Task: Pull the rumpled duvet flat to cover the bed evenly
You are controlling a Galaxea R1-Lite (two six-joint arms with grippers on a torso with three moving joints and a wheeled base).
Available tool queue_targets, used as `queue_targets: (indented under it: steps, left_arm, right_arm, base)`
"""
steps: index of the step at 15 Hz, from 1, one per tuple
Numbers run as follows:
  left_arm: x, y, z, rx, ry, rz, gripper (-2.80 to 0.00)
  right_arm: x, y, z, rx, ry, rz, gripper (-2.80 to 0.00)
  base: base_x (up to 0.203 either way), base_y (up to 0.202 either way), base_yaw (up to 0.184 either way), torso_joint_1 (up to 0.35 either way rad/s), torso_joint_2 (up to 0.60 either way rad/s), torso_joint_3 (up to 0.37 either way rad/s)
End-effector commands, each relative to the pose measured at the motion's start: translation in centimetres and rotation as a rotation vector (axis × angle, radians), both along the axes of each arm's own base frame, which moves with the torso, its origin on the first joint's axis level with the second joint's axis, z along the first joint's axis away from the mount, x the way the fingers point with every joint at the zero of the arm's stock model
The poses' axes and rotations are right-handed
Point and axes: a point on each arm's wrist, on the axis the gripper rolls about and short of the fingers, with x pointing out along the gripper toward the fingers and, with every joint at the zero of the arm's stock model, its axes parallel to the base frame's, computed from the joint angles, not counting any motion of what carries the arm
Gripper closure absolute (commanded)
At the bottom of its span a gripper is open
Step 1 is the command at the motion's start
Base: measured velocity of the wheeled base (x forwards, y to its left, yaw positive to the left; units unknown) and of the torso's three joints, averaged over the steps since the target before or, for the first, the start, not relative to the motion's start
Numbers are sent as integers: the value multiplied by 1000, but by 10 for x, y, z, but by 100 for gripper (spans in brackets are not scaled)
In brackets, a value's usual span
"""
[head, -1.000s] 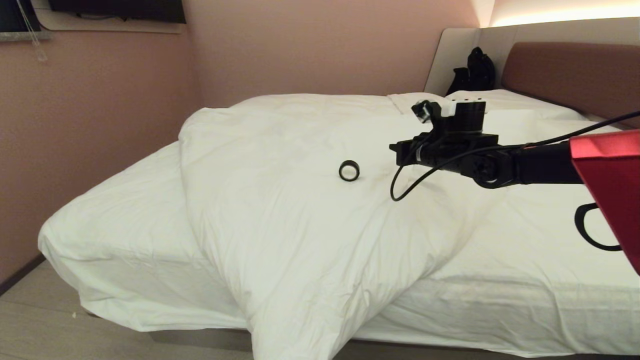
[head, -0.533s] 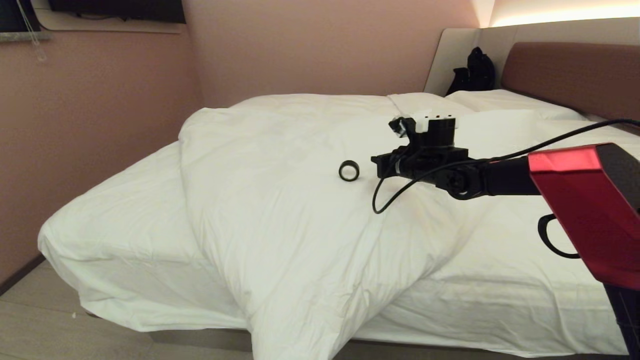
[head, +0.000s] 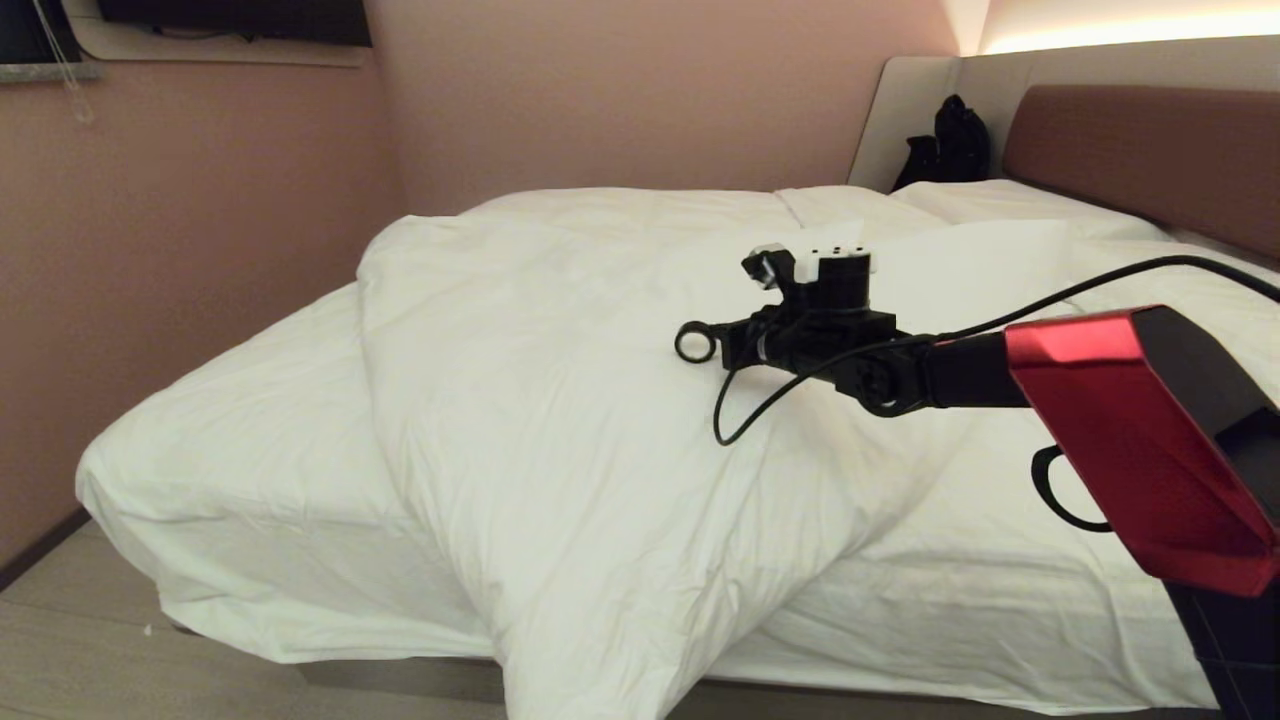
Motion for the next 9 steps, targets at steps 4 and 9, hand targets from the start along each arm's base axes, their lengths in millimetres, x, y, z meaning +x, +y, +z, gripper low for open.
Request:
queue_targets:
  steps: [4,9]
  left_arm:
    - [0,0,0,0,-1,0,0]
    - [0,0,0,0,-1,0,0]
  right_arm:
    - [1,6,-4,-5,-3,-19,-280]
    - [-2,8,-1,-17,-11,-17,-280]
  base:
    - [0,0,0,0,0,0]
    - [0,0,0,0,0,0]
